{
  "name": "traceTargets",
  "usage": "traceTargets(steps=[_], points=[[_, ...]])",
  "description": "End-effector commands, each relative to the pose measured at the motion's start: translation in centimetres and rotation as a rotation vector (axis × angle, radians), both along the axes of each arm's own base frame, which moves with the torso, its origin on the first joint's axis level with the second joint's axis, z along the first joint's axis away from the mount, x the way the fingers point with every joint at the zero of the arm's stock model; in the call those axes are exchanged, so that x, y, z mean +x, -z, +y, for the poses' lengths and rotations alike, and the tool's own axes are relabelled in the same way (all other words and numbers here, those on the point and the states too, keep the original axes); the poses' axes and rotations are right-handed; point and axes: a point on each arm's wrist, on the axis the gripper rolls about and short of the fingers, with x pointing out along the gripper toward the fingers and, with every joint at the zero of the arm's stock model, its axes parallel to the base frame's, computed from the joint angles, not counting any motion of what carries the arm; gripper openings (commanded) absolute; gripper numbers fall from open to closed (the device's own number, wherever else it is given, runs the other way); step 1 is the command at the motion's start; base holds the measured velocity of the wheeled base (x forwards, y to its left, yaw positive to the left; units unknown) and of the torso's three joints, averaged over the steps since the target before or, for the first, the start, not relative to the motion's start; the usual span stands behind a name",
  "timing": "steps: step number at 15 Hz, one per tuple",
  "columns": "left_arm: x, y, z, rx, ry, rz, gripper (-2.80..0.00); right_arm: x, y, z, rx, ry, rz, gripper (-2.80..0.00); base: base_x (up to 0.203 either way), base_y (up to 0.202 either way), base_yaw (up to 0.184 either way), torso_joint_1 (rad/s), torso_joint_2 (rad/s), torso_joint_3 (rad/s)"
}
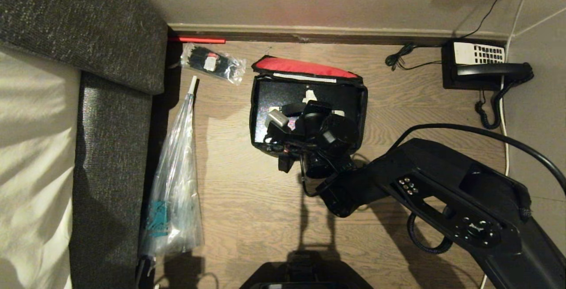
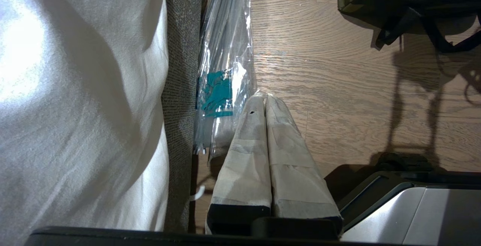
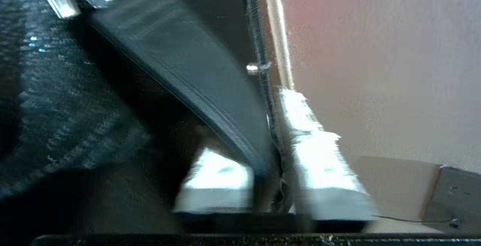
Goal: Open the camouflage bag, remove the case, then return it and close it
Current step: Place the black box back
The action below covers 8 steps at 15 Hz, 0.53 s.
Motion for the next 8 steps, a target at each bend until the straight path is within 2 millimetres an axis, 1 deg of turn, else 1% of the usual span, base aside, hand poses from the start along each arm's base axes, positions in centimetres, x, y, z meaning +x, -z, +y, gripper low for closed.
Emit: traceTargets(steps=[1,2,4,6,8], points=[[0.0,0.0,0.0,0.000,0.000,-0.001,-2.80,0.1,0.2,0.0,-0.009,0.009,0.001,0.00,0.000,0.000,0.000,0.000,0.00,0.000],[0.0,0.0,0.0,0.000,0.000,-0.001,-2.80,0.1,0.5,0.1,-0.011,0.008,0.005,0.00,0.000,0.000,0.000,0.000,0.00,0.000],[0.0,0.0,0.0,0.000,0.000,-0.001,-2.80,0.1,0.5,0.0,-0.005,0.007,0.002,0.00,0.000,0.000,0.000,0.000,0.00,0.000],[0.0,0.0,0.0,0.000,0.000,-0.001,-2.80,-0.3,-0.2,-0.3,-0.004,0.008,-0.001,0.00,0.000,0.000,0.000,0.000,0.00,0.000],[0.0,0.0,0.0,0.000,0.000,-0.001,-2.80,-1.0,-1.6,-0.9,-0.002,0.007,-0.011,0.00,0.000,0.000,0.000,0.000,0.00,0.000]])
